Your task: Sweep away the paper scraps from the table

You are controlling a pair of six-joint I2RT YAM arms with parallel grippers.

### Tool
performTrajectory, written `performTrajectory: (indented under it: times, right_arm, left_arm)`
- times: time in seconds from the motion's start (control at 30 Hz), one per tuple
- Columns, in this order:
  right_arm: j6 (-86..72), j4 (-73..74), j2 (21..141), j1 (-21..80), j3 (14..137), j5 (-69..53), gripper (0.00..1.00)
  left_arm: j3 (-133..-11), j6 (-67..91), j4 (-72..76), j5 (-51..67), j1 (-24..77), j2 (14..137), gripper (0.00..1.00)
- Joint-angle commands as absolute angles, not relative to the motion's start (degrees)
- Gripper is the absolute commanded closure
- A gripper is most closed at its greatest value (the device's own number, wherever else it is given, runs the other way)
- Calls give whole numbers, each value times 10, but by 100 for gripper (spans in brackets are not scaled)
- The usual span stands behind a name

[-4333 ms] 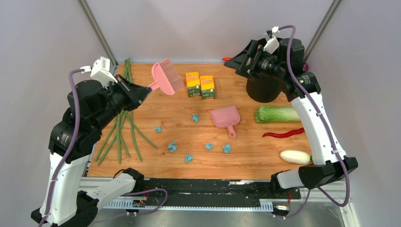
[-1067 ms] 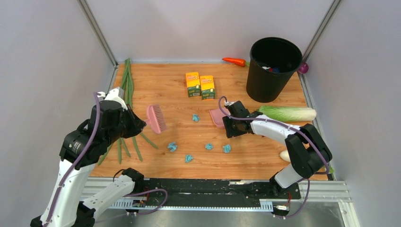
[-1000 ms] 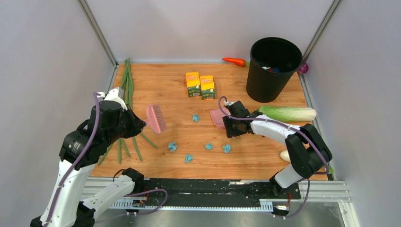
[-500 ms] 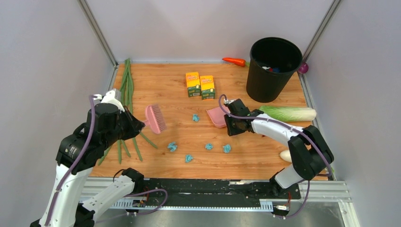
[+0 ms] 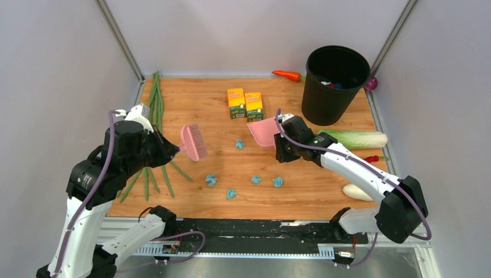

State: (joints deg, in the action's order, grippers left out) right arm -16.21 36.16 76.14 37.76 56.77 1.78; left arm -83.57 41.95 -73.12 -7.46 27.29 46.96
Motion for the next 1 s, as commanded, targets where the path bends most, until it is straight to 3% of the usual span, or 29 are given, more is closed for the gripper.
performTrajectory:
  times: [0.0,0.37,0.97]
  right_arm:
    - [-184,388,726,402,606,10,89]
    - [-203,457,735,463,693,26,100]
    - [-240,674,689,470,761,76,100]
  left_arm:
    - [-885,395,-707,-44,273,488,100]
    - [-926,377,-702,-37,274,529,100]
    - [-865,342,-708,-68,274,510,100]
